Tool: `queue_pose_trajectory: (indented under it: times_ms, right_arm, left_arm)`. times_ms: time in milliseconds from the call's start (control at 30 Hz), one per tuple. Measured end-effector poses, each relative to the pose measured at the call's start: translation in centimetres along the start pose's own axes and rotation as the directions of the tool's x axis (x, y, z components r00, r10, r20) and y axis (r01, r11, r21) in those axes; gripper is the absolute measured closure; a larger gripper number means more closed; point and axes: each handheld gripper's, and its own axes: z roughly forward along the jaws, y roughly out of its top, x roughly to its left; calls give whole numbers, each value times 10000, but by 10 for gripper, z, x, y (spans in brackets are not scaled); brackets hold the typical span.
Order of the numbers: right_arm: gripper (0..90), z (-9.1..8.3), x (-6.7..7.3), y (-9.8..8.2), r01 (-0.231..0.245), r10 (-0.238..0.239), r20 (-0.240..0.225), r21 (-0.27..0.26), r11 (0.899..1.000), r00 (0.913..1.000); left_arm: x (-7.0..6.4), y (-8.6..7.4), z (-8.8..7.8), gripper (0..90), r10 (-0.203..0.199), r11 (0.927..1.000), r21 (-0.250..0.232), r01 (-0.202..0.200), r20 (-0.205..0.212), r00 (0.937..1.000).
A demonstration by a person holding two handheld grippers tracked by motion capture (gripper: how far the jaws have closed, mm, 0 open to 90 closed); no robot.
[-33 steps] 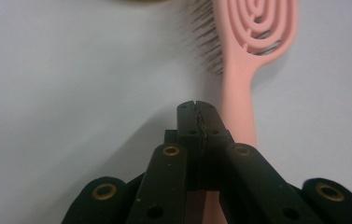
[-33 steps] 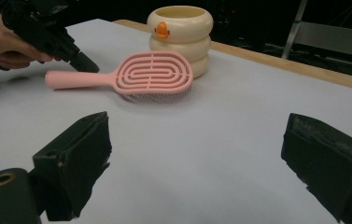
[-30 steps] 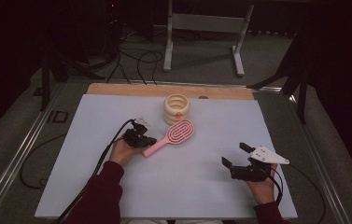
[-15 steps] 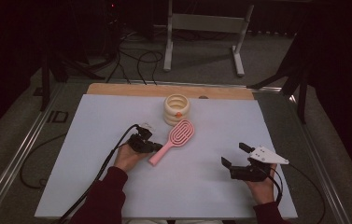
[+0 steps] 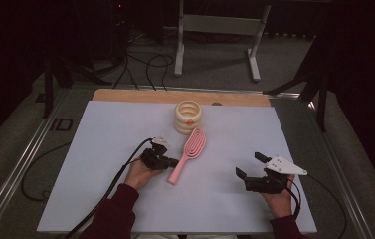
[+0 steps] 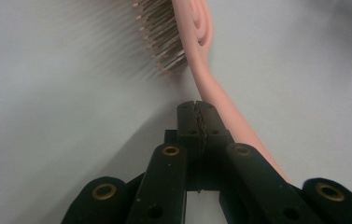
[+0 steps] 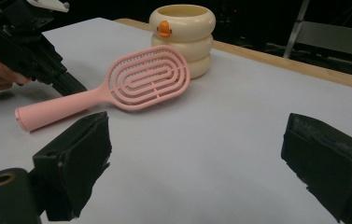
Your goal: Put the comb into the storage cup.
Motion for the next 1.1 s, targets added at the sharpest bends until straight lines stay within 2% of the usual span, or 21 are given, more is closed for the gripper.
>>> queue_pose_trajectory:
  times_ms: [67,100,233,333,433,500,600,667,733,800,900,933,967,1000,1033,1067,1100]
  right_arm:
    - [80,0,0,0,3,-3,2,1,10000,10000]
    - [80,0,0,0,-1,1,2,6,10000,10000]
    - [80,0,0,0,-9,9,-3,-17,10000,10000]
    - [80,0,0,0,-6,6,3,-5,10000,10000]
    - [80,0,0,0,-1,1,4,-4,10000,10000]
    - [80,-1,0,0,-15,15,-1,-8,10000,10000]
    - [80,-1,-1,0,-26,26,10,-16,10000,10000]
    - [80,-1,-1,0,-38,38,-5,-33,10000,10000]
    - [80,-1,-1,0,-15,15,21,-20,10000,10000]
    - [80,-1,0,0,-15,15,10,-37,10000,10000]
    - [80,-1,0,0,-22,22,17,-53,10000,10000]
    - [80,-1,0,0,-22,22,17,-53,10000,10000]
    - [80,-1,0,0,-44,44,26,-84,10000,10000]
    - [80,-1,0,0,-44,44,26,-84,10000,10000]
    - [80,-1,0,0,-40,40,23,-94,9999,10000]
    - [80,-1,0,0,-40,40,23,-94,9999,10000]
    - [80,-1,0,0,-40,40,18,-102,9999,10000]
  left_arm:
    - [-1,0,0,900,118,9999,30,-118,-17,9999]
    - [-2,-1,0,900,324,9995,-36,-325,-289,9991]
    - [3,-1,-6,900,107,9990,-435,-129,-501,9987]
    - [2,-1,-9,899,178,9985,-503,-212,-660,9977]
    - [-1,-1,-18,857,223,9954,-899,-319,-1053,9942]
    - [-4,-1,-27,823,286,9914,-1228,-443,-1269,9915]
    - [-10,-2,-46,748,451,9833,-1663,-746,-1743,9837]
    - [-13,-5,-62,633,255,9771,-2021,-672,-2020,9791]
    - [-15,-9,-79,536,47,9672,-2451,-666,-2448,9696]
    - [-16,-16,-99,495,-267,9529,-2984,-551,-2631,9644]
    - [-16,-16,-99,481,-267,9529,-2984,-551,-2631,9644]
    - [-20,-35,-132,481,-612,9298,-3594,-795,-3641,9294]
    - [-21,-40,-138,315,-731,9250,-3705,-844,-3914,9173]
    - [-21,-40,-138,252,-731,9250,-3705,-844,-3914,9173]
    - [-22,-47,-146,252,-887,9177,-3869,-904,-4212,9026]
    - [-22,-47,-146,195,-887,9177,-3869,-904,-4212,9026]
    - [-21,-57,-157,195,-1249,9004,-4268,-845,-4396,8895]
